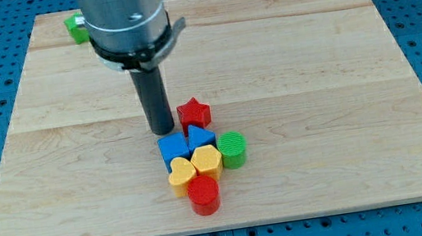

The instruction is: Move the arm towards the top

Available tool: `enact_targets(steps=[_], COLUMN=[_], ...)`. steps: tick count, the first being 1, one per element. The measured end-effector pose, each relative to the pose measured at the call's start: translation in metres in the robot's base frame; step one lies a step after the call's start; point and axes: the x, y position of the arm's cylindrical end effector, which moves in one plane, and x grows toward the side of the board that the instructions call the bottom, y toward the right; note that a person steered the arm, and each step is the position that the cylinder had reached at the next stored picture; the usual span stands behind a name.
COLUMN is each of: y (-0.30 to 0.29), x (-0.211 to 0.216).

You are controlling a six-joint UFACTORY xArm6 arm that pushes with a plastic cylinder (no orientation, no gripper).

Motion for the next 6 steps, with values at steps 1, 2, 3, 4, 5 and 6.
enact_targets(steps=[1, 2, 3, 4, 5, 6], y=[0.018, 0.064, 0.07, 0.071, 0.045, 0.038], x=[-0.027, -0.028, -0.018, -0.024, -0.084, -0.164])
